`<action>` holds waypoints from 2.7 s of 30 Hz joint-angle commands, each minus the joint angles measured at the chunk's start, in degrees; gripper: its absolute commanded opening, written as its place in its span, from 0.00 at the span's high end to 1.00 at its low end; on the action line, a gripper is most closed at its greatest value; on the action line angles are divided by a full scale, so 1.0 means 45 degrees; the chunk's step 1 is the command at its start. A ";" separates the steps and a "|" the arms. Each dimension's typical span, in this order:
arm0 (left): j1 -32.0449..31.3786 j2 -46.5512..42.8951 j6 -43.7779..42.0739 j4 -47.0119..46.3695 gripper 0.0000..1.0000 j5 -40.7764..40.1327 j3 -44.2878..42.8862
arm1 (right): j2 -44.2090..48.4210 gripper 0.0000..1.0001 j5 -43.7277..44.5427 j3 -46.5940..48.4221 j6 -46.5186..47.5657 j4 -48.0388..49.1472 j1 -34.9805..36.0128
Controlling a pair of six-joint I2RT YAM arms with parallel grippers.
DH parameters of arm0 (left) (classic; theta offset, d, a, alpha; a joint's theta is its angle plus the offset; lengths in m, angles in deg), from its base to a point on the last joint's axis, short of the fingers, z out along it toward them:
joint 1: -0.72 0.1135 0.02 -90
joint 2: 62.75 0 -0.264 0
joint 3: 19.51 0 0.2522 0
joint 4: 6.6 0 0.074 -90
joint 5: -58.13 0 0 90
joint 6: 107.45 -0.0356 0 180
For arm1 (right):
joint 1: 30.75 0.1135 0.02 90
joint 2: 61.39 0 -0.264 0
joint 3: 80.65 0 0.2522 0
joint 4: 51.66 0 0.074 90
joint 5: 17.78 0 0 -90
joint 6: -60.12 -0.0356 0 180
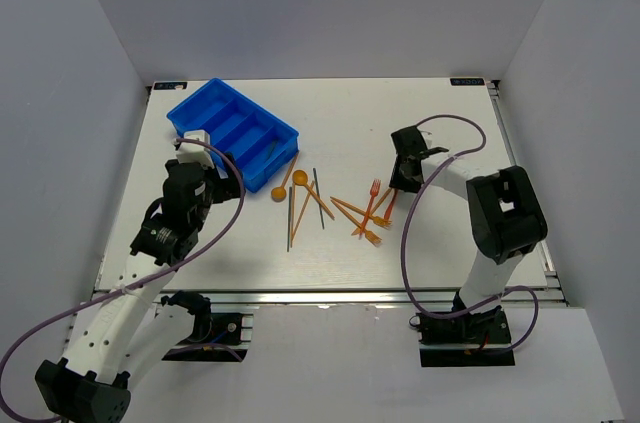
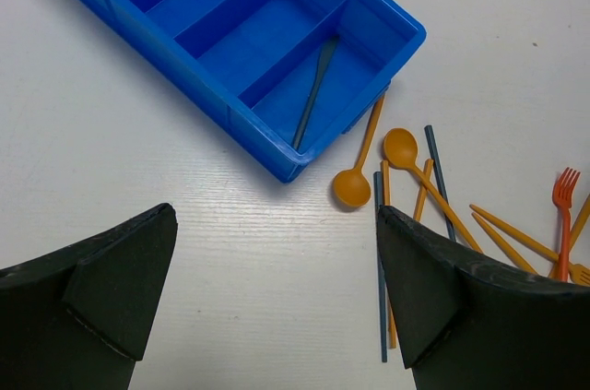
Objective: Sort the eating utensils into containers
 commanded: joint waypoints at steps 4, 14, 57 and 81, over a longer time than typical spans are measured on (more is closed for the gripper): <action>0.0022 -0.0204 0.0002 -0.0180 0.02 0.0134 -0.0019 | -0.1390 0.73 -0.0567 0.0899 0.0498 -0.0599 -0.0362; 0.0022 -0.0107 0.0118 -0.0005 0.02 0.0036 -0.0175 | -0.0926 1.00 -0.0939 -0.0428 0.0908 -0.0600 -0.0363; -0.7068 0.8018 0.4436 -1.0493 0.30 0.4782 -0.1132 | 0.9877 1.00 -0.5256 -0.1737 -0.1259 0.2272 0.2312; -0.2598 0.8680 -0.2424 -0.0829 1.00 0.0901 -0.4801 | 1.0560 0.11 -0.3161 -0.1755 0.0420 -0.0055 -0.0245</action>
